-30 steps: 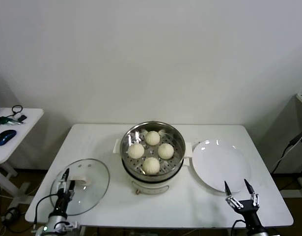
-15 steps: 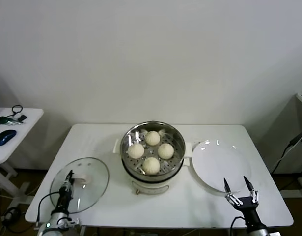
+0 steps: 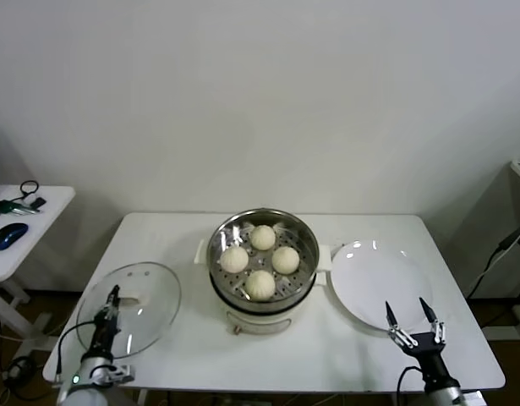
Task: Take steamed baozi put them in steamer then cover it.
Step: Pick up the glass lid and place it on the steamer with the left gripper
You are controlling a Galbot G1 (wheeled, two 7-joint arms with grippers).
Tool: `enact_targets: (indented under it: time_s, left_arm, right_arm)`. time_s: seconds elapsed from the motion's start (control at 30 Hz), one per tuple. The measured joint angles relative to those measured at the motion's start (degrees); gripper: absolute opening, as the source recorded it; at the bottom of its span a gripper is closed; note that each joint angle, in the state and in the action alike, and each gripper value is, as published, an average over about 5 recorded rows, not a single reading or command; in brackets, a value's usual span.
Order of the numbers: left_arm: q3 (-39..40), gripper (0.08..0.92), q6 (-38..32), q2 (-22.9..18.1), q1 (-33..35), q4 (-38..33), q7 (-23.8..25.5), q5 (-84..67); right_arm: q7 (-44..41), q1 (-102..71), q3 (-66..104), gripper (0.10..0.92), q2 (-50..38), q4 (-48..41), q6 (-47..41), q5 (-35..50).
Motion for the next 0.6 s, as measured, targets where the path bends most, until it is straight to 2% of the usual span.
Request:
enact_targets:
  time_s: [0.33, 0.6]
  left_arm:
    - [0.3, 0.143, 10.7, 8.3, 3.6, -15.8, 9.3, -12.3]
    - [4.7, 0.143, 21.2, 14.1, 2.4, -27.3, 17.0, -16.6]
  right_arm:
    - [1.0, 0.6, 0.2, 0.823, 0.0, 0.0, -1.6, -1.6]
    - [1.4, 1.1, 0.0, 0.823, 0.4, 0.0, -2.0, -2.7]
